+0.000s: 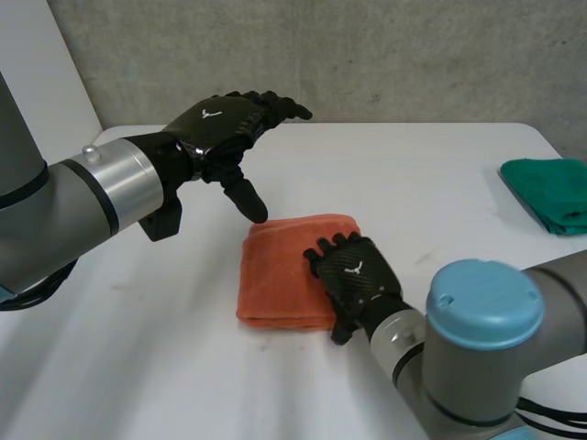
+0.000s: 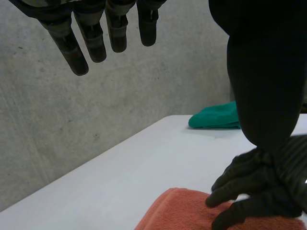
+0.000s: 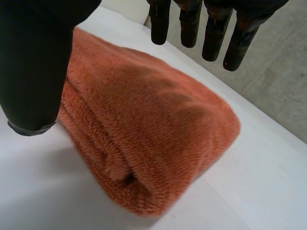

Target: Fold the laundry.

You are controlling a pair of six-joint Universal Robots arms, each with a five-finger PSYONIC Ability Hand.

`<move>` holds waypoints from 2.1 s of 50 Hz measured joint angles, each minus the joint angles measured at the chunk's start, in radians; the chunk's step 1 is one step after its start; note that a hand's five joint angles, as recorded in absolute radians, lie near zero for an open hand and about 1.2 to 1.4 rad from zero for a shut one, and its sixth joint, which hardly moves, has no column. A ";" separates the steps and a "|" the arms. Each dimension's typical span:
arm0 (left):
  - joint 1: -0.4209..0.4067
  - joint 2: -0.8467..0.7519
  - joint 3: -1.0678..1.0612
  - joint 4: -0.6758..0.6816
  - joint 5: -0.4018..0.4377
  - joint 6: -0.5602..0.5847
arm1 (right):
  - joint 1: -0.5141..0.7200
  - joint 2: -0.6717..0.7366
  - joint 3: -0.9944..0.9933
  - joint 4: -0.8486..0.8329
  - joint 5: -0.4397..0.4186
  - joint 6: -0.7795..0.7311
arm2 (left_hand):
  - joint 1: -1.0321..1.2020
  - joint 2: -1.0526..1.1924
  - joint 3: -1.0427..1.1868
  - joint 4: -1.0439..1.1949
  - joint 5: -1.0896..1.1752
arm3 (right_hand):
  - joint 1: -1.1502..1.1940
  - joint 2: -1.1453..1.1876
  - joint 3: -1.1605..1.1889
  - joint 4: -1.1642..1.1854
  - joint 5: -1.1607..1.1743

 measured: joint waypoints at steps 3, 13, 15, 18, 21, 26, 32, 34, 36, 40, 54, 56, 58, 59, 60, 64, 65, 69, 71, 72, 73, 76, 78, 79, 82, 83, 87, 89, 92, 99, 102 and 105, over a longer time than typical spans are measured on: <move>-0.004 0.000 0.000 -0.005 0.000 0.001 | 0.008 0.038 -0.007 -0.037 0.000 -0.005 | 0.000 0.000 0.000 0.000 0.000 | 0.000 0.000 0.000 0.000 0.000; -0.011 0.001 0.000 -0.007 -0.007 0.003 | 0.011 0.147 -0.051 -0.125 0.001 -0.031 | 0.000 0.000 0.000 0.000 0.000 | 0.072 0.066 0.086 0.054 0.060; -0.011 0.001 0.000 -0.007 -0.008 0.003 | 0.010 0.160 -0.059 -0.130 0.001 -0.038 | 0.000 0.000 0.000 0.000 0.000 | 0.091 0.083 0.108 0.078 0.077; -0.011 0.001 -0.002 -0.005 -0.010 0.003 | 0.010 0.190 -0.077 -0.139 0.001 -0.060 | 0.000 0.000 0.000 0.000 0.000 | 0.124 0.093 0.136 0.107 0.101; -0.011 0.000 -0.005 -0.004 -0.010 0.004 | 0.010 0.205 -0.090 -0.145 0.002 -0.072 | 0.000 0.000 0.000 0.000 0.000 | 0.172 0.160 0.193 0.164 0.145; -0.011 0.001 -0.008 -0.001 -0.010 0.004 | 0.010 0.222 -0.106 -0.160 0.003 -0.083 | 0.000 0.000 0.000 0.000 0.000 | 0.220 0.246 0.268 0.240 0.155; -0.011 0.001 -0.010 0.000 -0.011 0.003 | 0.010 0.228 -0.116 -0.177 0.004 -0.091 | 0.000 0.000 0.000 0.000 0.000 | 0.257 0.300 0.312 0.282 0.164; -0.011 0.002 -0.011 0.000 -0.011 0.003 | 0.010 0.229 -0.121 -0.181 0.004 -0.094 | 0.000 0.000 0.000 0.000 0.000 | 0.268 0.300 0.316 0.284 0.216; -0.011 0.002 -0.011 0.001 -0.011 0.002 | 0.010 0.232 -0.128 -0.185 0.004 -0.097 | 0.000 0.000 0.000 0.000 0.000 | 0.274 0.300 0.317 0.288 0.240; -0.011 0.003 -0.012 0.002 -0.012 0.001 | 0.009 0.241 -0.145 -0.186 0.005 -0.101 | 0.000 0.000 0.000 0.000 0.000 | 0.282 0.300 0.324 0.294 0.249; -0.009 0.004 -0.013 0.004 -0.012 -0.002 | 0.005 0.296 -0.222 -0.178 0.003 -0.105 | 0.000 0.000 0.000 0.000 0.000 | 0.630 0.832 0.837 0.821 0.758; -0.009 0.004 -0.013 0.004 -0.012 -0.002 | -0.003 0.298 -0.229 -0.176 0.003 -0.105 | 0.000 0.000 0.000 0.000 0.000 | 0.675 0.925 0.911 0.915 0.836; -0.008 0.005 -0.014 0.004 -0.012 -0.002 | -0.026 0.295 -0.232 -0.173 0.003 -0.106 | 0.000 0.000 0.000 0.000 0.000 | 0.678 0.931 0.924 0.937 0.851; -0.007 0.005 -0.014 0.004 -0.012 -0.002 | -0.039 0.292 -0.232 -0.172 0.003 -0.107 | 0.000 0.000 0.000 0.000 0.000 | 0.678 0.931 0.924 0.937 0.851; -0.007 0.005 -0.015 0.004 -0.012 -0.003 | -0.052 0.289 -0.231 -0.171 0.002 -0.109 | 0.000 0.000 0.000 0.000 0.000 | 0.684 0.931 0.924 0.937 0.851; -0.005 0.006 -0.015 0.003 -0.012 -0.003 | -0.141 0.266 -0.222 -0.158 -0.005 -0.138 | 0.000 0.000 0.000 0.000 0.000 | 0.697 0.931 0.924 0.937 0.851; -0.004 0.006 -0.015 0.004 -0.012 -0.003 | -0.150 0.264 -0.221 -0.156 -0.005 -0.142 | 0.000 0.000 0.000 0.000 0.000 | 0.697 0.931 0.924 0.937 0.851; -0.002 0.006 -0.016 0.003 -0.012 -0.003 | -0.250 0.243 -0.207 -0.138 -0.020 -0.191 | 0.000 0.000 0.000 0.000 0.000 | 0.697 0.930 0.932 0.941 0.851; -0.002 0.006 -0.016 0.004 -0.012 -0.003 | -0.308 0.230 -0.195 -0.131 -0.039 -0.219 | 0.000 0.000 0.000 0.000 0.000 | 0.697 0.930 0.932 0.941 0.851; -0.001 0.006 -0.016 0.004 -0.013 -0.003 | -0.333 0.225 -0.191 -0.129 -0.049 -0.231 | 0.000 0.000 0.000 0.000 0.000 | 0.697 0.930 0.932 0.941 0.858; -0.001 0.006 -0.016 0.004 -0.013 -0.003 | -0.333 0.225 -0.191 -0.129 -0.049 -0.231 | 0.000 0.000 0.000 0.000 0.000 | 0.697 0.930 0.932 0.941 0.858; -0.001 0.006 -0.016 0.004 -0.013 -0.003 | -0.407 0.211 -0.182 -0.125 -0.086 -0.265 | 0.000 0.000 0.000 0.000 0.000 | 0.697 0.930 0.932 0.941 0.861; 0.000 0.005 -0.016 0.004 -0.013 -0.003 | -0.454 0.206 -0.183 -0.124 -0.110 -0.288 | 0.000 0.000 0.000 0.000 0.000 | 0.697 0.930 0.932 0.941 0.861; 0.000 0.005 -0.016 0.004 -0.013 -0.003 | -0.486 0.204 -0.187 -0.125 -0.125 -0.305 | 0.000 0.000 0.000 0.000 0.000 | 0.697 0.930 0.932 0.941 0.861; 0.000 0.004 -0.017 0.005 -0.014 -0.003 | -0.530 0.207 -0.202 -0.129 -0.142 -0.335 | 0.000 0.000 0.000 0.000 0.000 | 0.697 0.930 0.932 0.941 0.861; 0.000 0.003 -0.017 0.005 -0.014 -0.003 | -0.547 0.210 -0.213 -0.130 -0.149 -0.349 | 0.000 0.000 0.000 0.000 0.000 | 0.697 0.930 0.932 0.941 0.861; 0.000 0.002 -0.019 0.005 -0.014 -0.003 | -0.608 0.239 -0.271 -0.131 -0.191 -0.397 | 0.000 0.000 0.000 0.000 0.000 | 0.697 0.930 0.932 0.941 0.861; 0.000 0.002 -0.020 0.005 -0.014 -0.003 | -0.624 0.250 -0.292 -0.130 -0.209 -0.407 | 0.000 0.000 0.000 0.000 0.000 | 0.697 0.930 0.932 0.941 0.861; 0.000 0.001 -0.020 0.006 -0.014 -0.003 | -0.652 0.278 -0.349 -0.128 -0.257 -0.421 | 0.000 0.000 0.000 0.000 0.000 | 0.697 0.931 0.932 0.941 0.861; 0.002 0.001 -0.020 0.006 -0.015 -0.003 | -0.691 0.349 -0.606 -0.115 -0.338 -0.416 | 0.000 0.000 0.000 0.000 0.000 | 0.697 0.931 0.935 0.944 0.861; 0.003 0.002 -0.020 0.007 -0.015 -0.003 | -0.709 0.377 -0.753 -0.099 -0.346 -0.401 | 0.000 0.000 0.000 0.000 0.000 | 0.697 0.931 0.935 0.945 0.861; 0.004 0.002 -0.020 0.007 -0.015 -0.003 | -0.722 0.401 -0.864 -0.081 -0.348 -0.385 | 0.000 0.000 0.000 0.000 0.000 | 0.697 0.931 0.935 0.948 0.861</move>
